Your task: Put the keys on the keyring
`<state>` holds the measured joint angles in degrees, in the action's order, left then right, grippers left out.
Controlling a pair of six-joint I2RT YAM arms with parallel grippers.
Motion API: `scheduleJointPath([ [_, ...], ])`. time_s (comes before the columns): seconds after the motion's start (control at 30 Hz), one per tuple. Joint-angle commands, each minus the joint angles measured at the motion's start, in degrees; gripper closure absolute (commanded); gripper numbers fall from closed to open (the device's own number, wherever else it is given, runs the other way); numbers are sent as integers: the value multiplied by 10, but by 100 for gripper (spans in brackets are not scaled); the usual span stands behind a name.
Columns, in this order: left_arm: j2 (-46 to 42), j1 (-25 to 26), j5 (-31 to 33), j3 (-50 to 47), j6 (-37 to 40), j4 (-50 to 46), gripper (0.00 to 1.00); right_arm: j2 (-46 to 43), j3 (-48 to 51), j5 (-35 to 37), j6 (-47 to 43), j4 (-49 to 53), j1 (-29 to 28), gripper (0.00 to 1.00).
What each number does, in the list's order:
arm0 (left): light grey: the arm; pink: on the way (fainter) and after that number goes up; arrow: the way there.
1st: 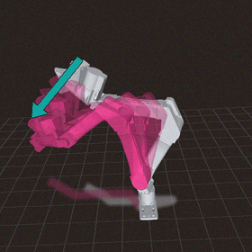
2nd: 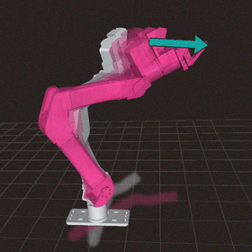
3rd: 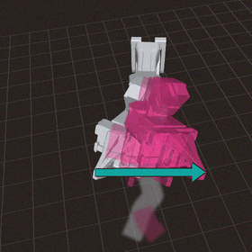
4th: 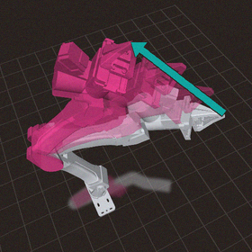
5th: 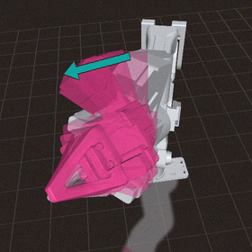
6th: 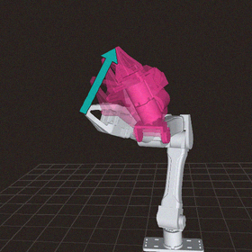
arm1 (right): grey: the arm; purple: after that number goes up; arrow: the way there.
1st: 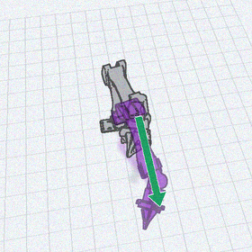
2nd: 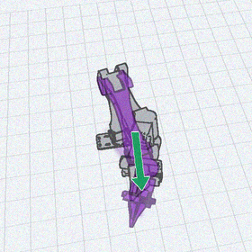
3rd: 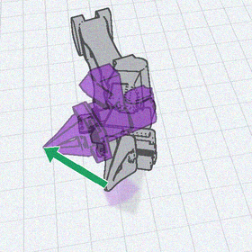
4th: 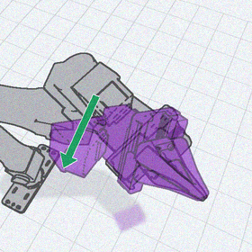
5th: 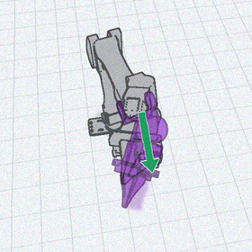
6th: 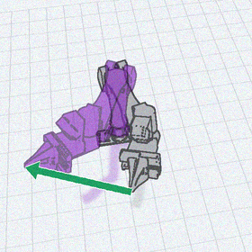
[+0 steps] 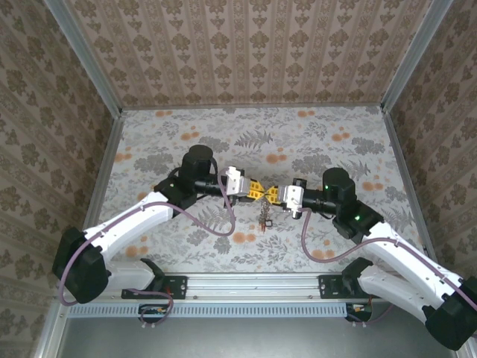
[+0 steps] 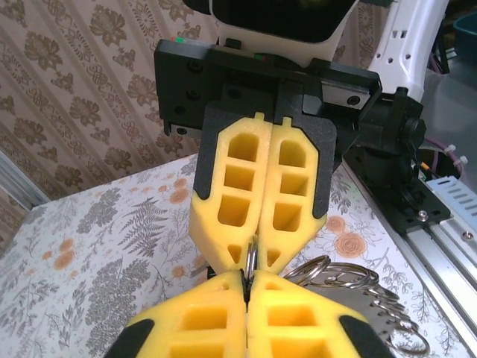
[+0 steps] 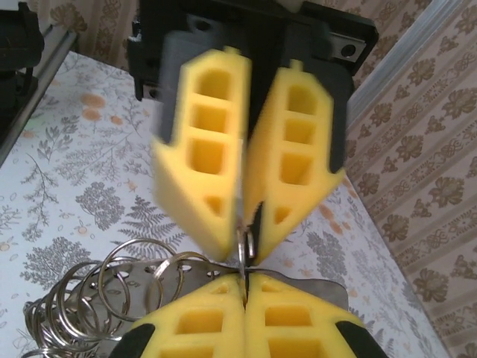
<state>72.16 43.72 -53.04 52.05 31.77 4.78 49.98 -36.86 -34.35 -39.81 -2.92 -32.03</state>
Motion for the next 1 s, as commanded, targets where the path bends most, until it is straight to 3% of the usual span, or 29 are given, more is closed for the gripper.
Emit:
scheduleJointPath([
  [0.0,7,5,-14,11,5,1,98,0,-1,-17,17,-49,0,100],
  [0.13,-1,5,9,6,9,-1,100,-1,-1,-15,15,-36,0,96],
  [0.2,-10,3,27,4,18,-6,100,-7,0,-16,14,-15,1,69],
  [0.23,-15,2,35,3,22,-10,100,-10,0,-16,14,-6,2,61],
  [0.33,-27,-11,48,7,35,-40,100,-23,7,19,74,-17,7,52],
  [0.43,-46,-31,56,7,44,-72,100,-31,9,122,176,-39,10,41],
  [0.53,-72,-53,59,3,52,-102,100,-22,-23,313,349,10,19,32],
  [0.6,-87,-71,55,4,56,-127,100,7,-68,404,474,111,48,33],
  [0.67,-102,-90,47,5,58,-150,100,53,-104,422,565,209,90,41],
  [0.77,-122,-112,47,5,58,-168,100,99,-117,464,705,321,142,44],
  [0.87,-135,-131,43,7,60,-189,100,134,-106,469,777,391,183,48],
  [0.97,-143,-143,40,4,59,-197,100,188,-107,449,810,433,217,45],
])
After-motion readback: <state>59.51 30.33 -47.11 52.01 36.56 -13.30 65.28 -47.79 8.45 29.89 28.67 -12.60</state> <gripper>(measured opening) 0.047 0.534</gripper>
